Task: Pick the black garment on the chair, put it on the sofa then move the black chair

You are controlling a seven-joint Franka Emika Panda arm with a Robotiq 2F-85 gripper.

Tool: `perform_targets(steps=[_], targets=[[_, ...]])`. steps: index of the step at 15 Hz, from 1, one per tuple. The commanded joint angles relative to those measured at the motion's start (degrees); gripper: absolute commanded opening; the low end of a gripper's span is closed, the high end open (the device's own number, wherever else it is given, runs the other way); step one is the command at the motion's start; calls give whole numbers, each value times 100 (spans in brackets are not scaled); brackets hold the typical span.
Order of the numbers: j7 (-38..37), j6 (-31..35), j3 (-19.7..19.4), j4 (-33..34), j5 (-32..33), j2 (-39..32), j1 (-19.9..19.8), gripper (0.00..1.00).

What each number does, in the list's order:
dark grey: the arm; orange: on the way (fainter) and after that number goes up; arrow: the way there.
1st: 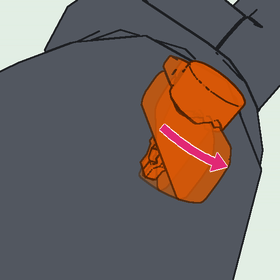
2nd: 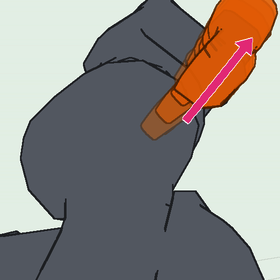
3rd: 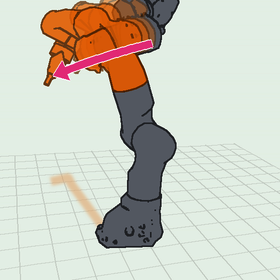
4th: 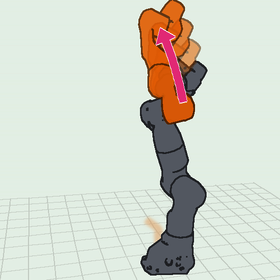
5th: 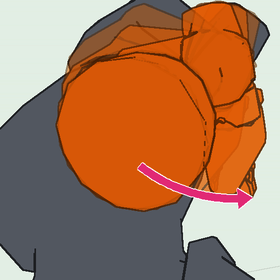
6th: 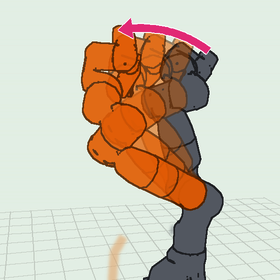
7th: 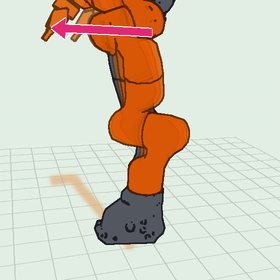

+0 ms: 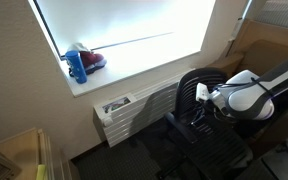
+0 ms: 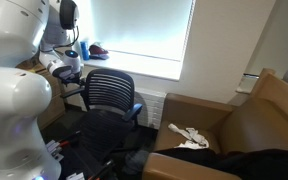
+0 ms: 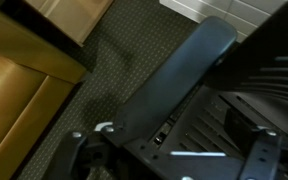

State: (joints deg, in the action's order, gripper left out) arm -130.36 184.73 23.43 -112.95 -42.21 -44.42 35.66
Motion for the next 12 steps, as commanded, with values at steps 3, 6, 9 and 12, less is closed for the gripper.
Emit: perform_targets(steps=[3, 6, 9, 12], targets=[[-646, -74, -835, -10, -58, -62, 882, 100], [-580, -150, -523, 94, -80, -113, 590, 100], [-369, 55, 846, 535, -217, -694, -581, 100], [-547, 385, 1268, 762, -194, -1268, -904, 100]])
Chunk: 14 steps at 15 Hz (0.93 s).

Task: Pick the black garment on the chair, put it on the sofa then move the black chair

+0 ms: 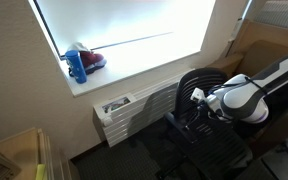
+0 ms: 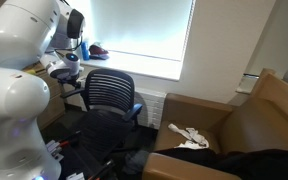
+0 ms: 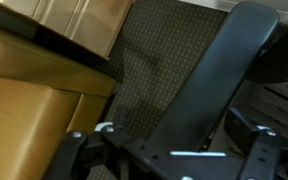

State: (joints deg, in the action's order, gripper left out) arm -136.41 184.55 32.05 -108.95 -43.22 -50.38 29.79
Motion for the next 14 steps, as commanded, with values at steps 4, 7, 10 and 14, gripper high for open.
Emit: perform_targets(steps=[4, 7, 10, 14], targets=[[23, 221, 231, 292, -57, -564, -234, 100], [-393, 313, -495, 413, -241, -577, 459, 100], [-432, 233, -485, 377, -101, -595, 435, 100], [-405, 154, -436, 404, -72, -616, 402, 100]])
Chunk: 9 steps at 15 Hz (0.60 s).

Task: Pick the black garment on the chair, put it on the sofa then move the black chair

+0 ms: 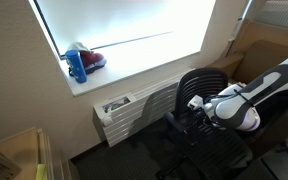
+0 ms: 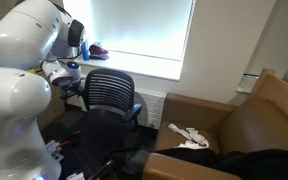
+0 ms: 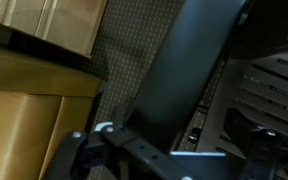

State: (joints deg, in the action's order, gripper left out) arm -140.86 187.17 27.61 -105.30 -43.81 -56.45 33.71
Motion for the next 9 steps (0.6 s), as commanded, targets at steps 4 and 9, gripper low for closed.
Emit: perform_targets(steps=[4, 9], targets=[[75, -246, 75, 221, 71, -198, 32, 100], [18, -155, -10, 179, -5, -169, 145, 100]])
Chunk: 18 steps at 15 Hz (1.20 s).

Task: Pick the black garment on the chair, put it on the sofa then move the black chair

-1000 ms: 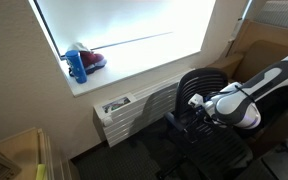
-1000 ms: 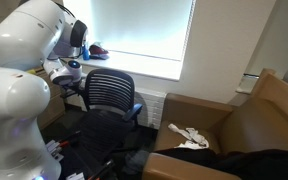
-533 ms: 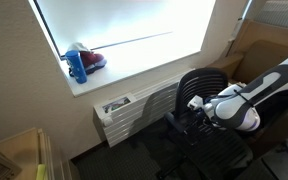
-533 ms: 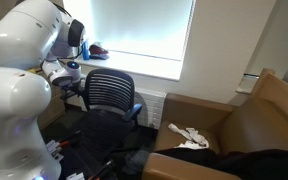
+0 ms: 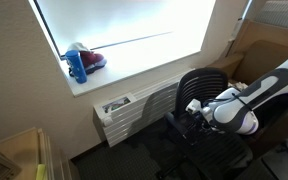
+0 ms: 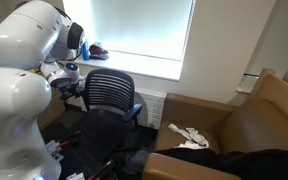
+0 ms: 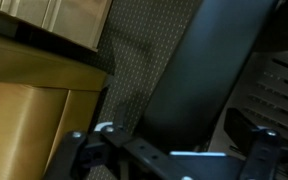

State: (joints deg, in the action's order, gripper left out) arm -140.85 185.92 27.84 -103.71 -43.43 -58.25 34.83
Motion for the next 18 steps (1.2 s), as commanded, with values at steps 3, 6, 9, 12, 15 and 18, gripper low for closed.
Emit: perform_targets(steps=[3, 6, 9, 12, 15, 18], targets=[[88, 23, -87, 85, 32, -26, 143, 74], [104, 51, -244, 139, 79, -41, 392, 53], [-91, 41, -758, 163, 57, -4, 954, 46], [-663, -243, -1755, 349, 87, 101, 2001, 45], [-985, -493, -2348, 638, 137, -38, 2536, 45], [-760, -629, -1881, 937, 398, -168, 2032, 45]])
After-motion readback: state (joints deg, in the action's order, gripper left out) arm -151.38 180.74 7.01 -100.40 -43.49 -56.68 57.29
